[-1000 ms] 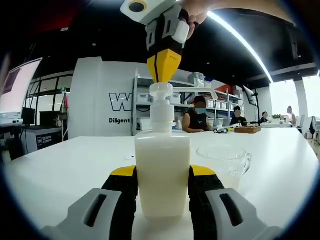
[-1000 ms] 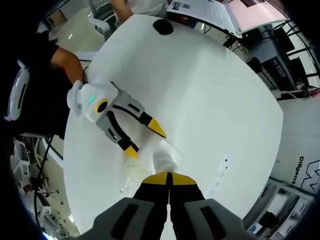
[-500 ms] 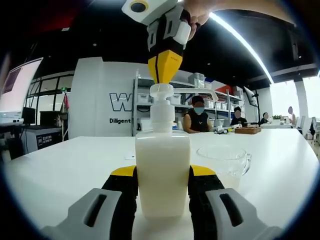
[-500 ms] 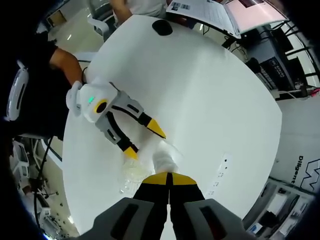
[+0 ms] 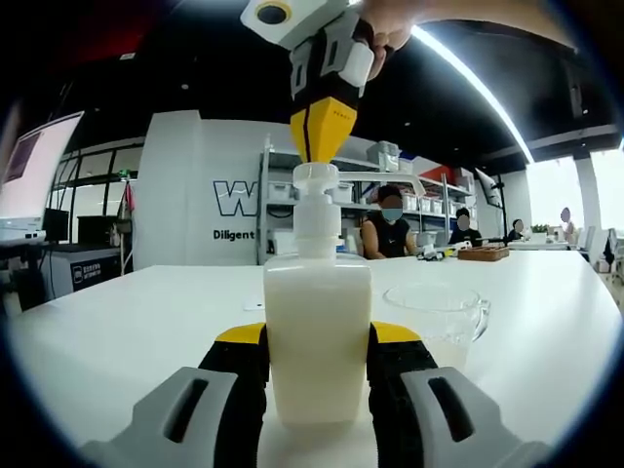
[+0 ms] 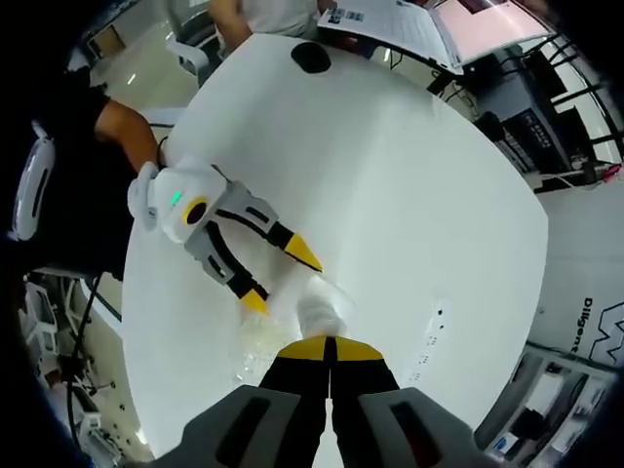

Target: Hold the bottle steady, press the pump all the way down and release, and repeat the specified number of times to dispense into the cup

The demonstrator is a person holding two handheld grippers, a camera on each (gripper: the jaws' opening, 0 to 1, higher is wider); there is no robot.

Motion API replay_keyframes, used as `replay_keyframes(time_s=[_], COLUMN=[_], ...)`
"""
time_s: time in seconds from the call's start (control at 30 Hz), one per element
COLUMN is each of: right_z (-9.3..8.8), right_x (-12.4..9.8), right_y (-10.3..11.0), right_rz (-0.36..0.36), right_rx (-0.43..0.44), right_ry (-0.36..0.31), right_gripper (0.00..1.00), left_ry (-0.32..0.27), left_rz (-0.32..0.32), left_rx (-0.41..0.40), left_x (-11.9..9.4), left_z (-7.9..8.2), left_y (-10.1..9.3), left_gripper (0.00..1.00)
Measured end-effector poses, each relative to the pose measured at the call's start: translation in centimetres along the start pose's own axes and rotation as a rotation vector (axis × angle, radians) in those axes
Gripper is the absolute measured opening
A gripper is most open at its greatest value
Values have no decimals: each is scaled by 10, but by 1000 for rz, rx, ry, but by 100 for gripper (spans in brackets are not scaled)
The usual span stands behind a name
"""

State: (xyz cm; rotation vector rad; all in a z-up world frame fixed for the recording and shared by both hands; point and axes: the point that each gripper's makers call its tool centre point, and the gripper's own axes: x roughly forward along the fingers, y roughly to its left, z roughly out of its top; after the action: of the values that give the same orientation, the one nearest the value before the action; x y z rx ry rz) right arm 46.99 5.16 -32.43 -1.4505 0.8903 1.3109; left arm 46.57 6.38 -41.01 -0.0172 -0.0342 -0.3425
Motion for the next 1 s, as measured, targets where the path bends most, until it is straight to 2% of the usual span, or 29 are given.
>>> replay_keyframes(time_s=[0.13,0.43,0.63,0.83,1.0], right_z=[1,1,1,2,1], right_x=[1,1,-2,-1,-2], right_y=[0,0,0,1,1], right_rz=[-1,-12,-18,-12,-11], right_rx=[4,-4,-14,-30,-17], right_ry=[-8,36,21,53,24], right_gripper=[0,0,0,0,0], left_ry=[0,1,2,2,3], left_rz=[0,0,0,0,0], left_rx=[0,0,0,1,0], left_x=[0,0,-1,-2,-2], left_z=[0,-1,-1,-1,-1], left_y=[0,0,-1,-1,-2], left_gripper=[38,38,38,38,38])
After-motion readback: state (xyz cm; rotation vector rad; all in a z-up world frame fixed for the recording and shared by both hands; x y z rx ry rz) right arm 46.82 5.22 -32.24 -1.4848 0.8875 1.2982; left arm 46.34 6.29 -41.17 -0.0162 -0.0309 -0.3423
